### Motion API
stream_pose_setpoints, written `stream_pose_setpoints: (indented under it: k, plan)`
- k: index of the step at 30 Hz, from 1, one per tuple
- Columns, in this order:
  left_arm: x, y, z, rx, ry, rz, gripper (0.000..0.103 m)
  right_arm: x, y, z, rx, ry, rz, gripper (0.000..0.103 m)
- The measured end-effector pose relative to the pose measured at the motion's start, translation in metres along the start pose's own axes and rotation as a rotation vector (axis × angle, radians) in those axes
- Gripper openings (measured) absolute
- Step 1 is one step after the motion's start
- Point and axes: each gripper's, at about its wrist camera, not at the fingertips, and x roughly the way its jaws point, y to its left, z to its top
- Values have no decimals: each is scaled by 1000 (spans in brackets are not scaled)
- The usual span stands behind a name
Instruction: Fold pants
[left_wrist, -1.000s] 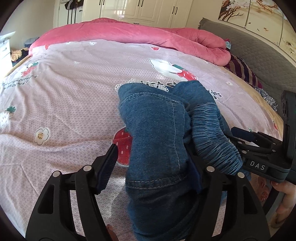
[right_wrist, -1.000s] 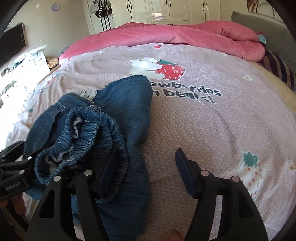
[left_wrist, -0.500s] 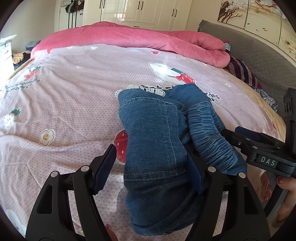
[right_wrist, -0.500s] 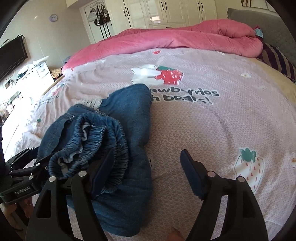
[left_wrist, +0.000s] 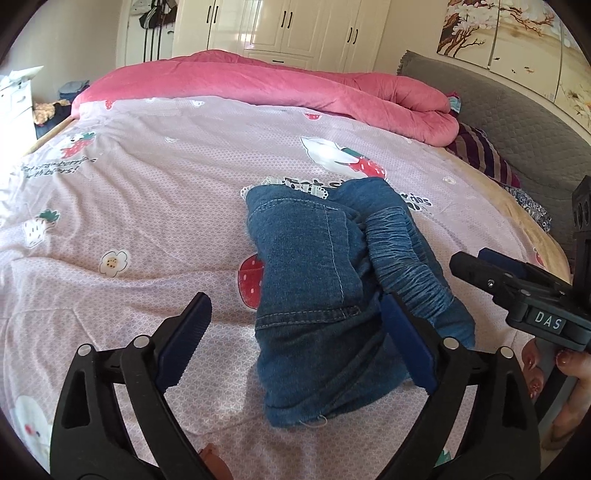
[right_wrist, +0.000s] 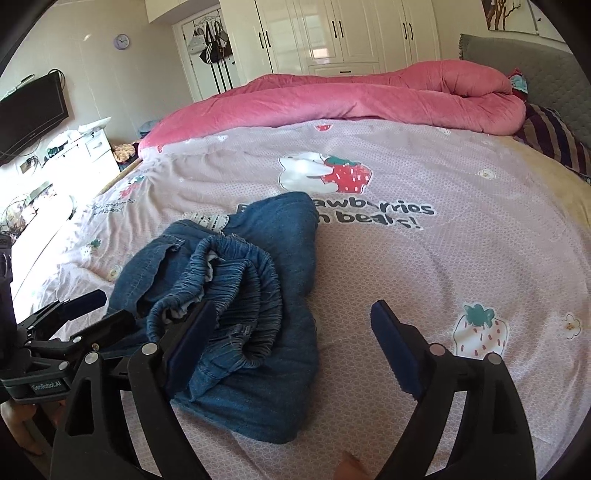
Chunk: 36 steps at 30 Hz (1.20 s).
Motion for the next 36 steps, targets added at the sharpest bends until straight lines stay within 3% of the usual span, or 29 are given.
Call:
stream_pose_setpoints:
  k: [5,13,23,36]
  plan:
    - [-7,-2,-2,-8,-9,5,93,-11,1,1,-13,-21,-3,92]
    - [-24,-5,-7,-20,-33,27,93,-30,1,-6,-31,-51,0,98]
    - [-59,-6,-17,-18,-77,55,93,-71,9,-18,-62,-131,9,98]
    - [-100,-8,-35,-19,-99,67,93,-123,24,-41,-91,-168,28,98]
